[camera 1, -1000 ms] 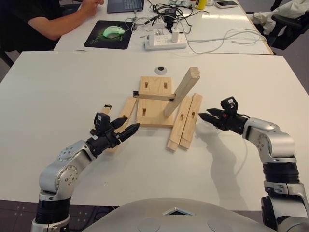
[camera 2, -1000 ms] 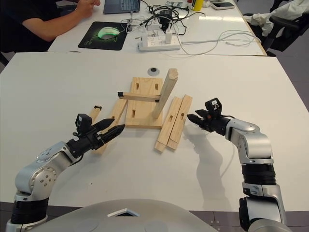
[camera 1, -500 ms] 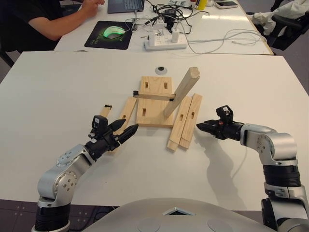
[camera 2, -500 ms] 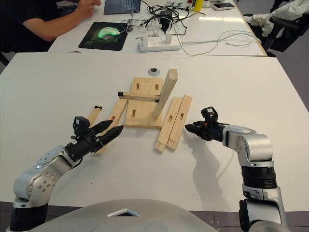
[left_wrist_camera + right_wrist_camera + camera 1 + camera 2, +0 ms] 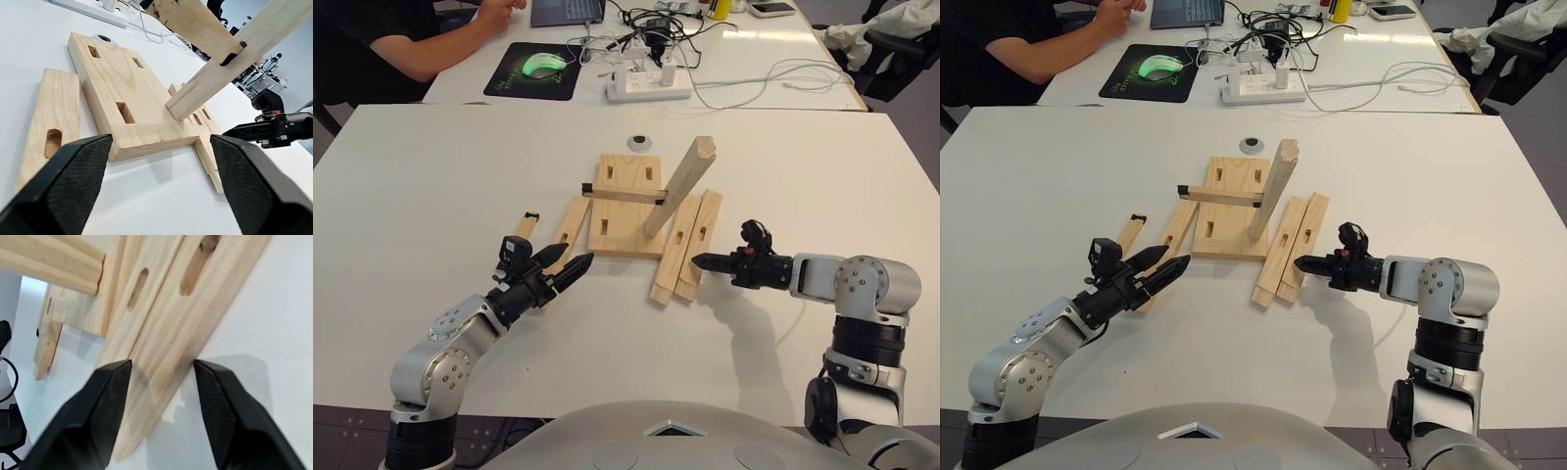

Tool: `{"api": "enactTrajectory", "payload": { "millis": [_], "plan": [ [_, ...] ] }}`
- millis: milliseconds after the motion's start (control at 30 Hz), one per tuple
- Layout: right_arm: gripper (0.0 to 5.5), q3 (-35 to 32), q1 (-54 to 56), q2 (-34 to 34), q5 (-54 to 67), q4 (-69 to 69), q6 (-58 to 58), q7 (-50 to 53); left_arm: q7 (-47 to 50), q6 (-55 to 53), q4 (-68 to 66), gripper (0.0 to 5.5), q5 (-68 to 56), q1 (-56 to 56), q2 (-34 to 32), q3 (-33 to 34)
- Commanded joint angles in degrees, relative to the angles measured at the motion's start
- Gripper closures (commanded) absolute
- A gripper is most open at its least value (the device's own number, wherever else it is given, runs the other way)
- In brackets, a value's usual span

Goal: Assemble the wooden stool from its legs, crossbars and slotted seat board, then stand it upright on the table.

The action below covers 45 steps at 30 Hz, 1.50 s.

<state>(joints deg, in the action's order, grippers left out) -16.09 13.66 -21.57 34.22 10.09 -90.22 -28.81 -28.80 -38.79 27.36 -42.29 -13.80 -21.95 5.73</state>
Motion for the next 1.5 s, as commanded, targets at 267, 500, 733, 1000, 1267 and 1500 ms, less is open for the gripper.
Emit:
{"api": "enactTrajectory", "payload": {
  "millis": [267,500,733,1000,1267,1500],
  "plan": [
    [3.12,27.73,-6.31,-22.38,-14.39,7.27,25.96,-3.02,0.31,-0.29,-0.02,1.79,0.03,0.09,-0.59,0.67],
    [3.12,24.37,-4.94,-23.19,-14.47,-5.79,33.12,-5.84,0.11,0.34,-0.63,1.79,0.52,-0.09,-0.34,0.58],
    [3.12,15.89,0.32,-15.88,-10.08,-10.62,32.76,-4.94,-0.07,0.54,-1.12,1.79,0.78,-0.16,-0.3,0.28],
    [2.38,15.36,-0.1,-13.25,-13.03,-5.16,37.4,-1.52,-0.16,-0.03,-0.8,1.79,0.41,-0.51,-0.72,0.37],
    [1.15,14.41,0.73,-10.48,-14.47,-4.1,38.59,0.45,0.14,-0.04,-0.55,1.79,0.45,-0.81,-0.5,0.22],
    [0.13,9.14,-1.71,-3.5,-8.06,-1.12,27.68,3.9,0.03,-0.55,-0.42,1.79,0.33,-0.54,-0.94,0.21]
  ]
}}
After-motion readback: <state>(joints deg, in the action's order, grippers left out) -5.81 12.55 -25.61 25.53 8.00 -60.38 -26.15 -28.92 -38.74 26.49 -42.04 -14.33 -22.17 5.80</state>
